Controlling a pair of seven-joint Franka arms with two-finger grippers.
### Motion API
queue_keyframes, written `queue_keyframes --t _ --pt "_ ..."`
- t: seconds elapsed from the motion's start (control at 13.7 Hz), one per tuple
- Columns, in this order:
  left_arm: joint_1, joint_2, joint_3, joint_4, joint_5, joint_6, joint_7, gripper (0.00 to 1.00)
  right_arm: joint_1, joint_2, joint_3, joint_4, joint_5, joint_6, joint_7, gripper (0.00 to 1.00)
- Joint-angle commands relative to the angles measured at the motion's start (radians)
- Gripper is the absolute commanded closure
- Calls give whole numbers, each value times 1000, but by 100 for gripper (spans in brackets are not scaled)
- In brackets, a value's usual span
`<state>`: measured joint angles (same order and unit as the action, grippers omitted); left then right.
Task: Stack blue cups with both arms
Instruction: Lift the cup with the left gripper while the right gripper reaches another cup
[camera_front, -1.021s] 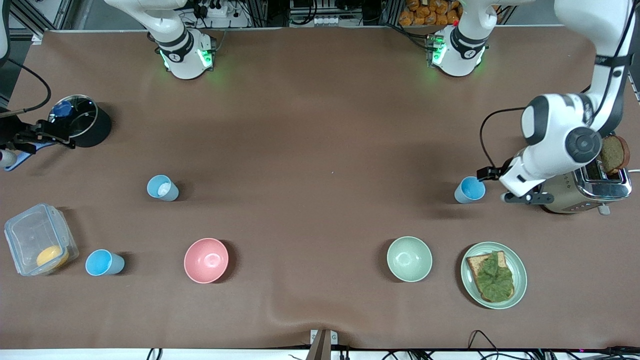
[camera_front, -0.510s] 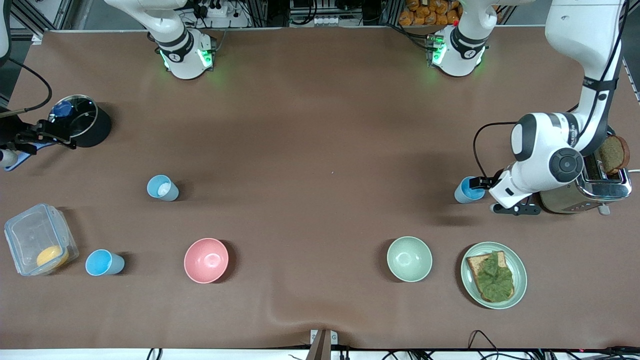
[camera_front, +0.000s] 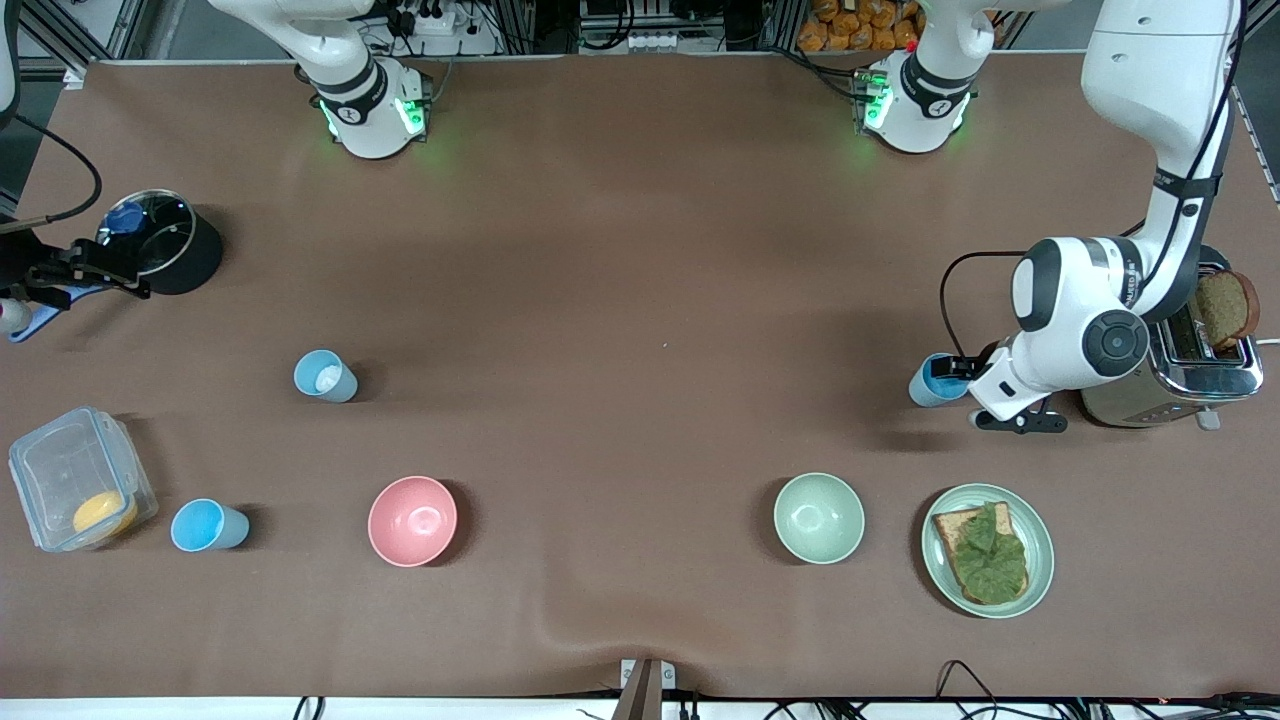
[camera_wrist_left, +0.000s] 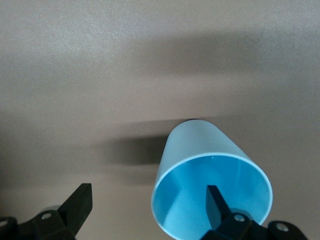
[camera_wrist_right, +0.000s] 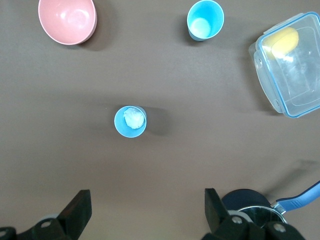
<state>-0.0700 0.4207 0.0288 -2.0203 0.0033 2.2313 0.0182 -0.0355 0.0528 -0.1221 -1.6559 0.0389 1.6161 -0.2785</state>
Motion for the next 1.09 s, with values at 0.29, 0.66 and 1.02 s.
queue_keyframes --t 0.29,0.66,1.02 --pt "-5 13 0 20 -20 1 -6 97 -6 4 9 25 16 -27 10 0" --pt "-1 6 0 22 -20 1 -4 100 91 70 12 -7 6 22 63 0" --pt "6 -36 0 25 -20 -4 -7 100 147 214 12 -22 6 96 78 0"
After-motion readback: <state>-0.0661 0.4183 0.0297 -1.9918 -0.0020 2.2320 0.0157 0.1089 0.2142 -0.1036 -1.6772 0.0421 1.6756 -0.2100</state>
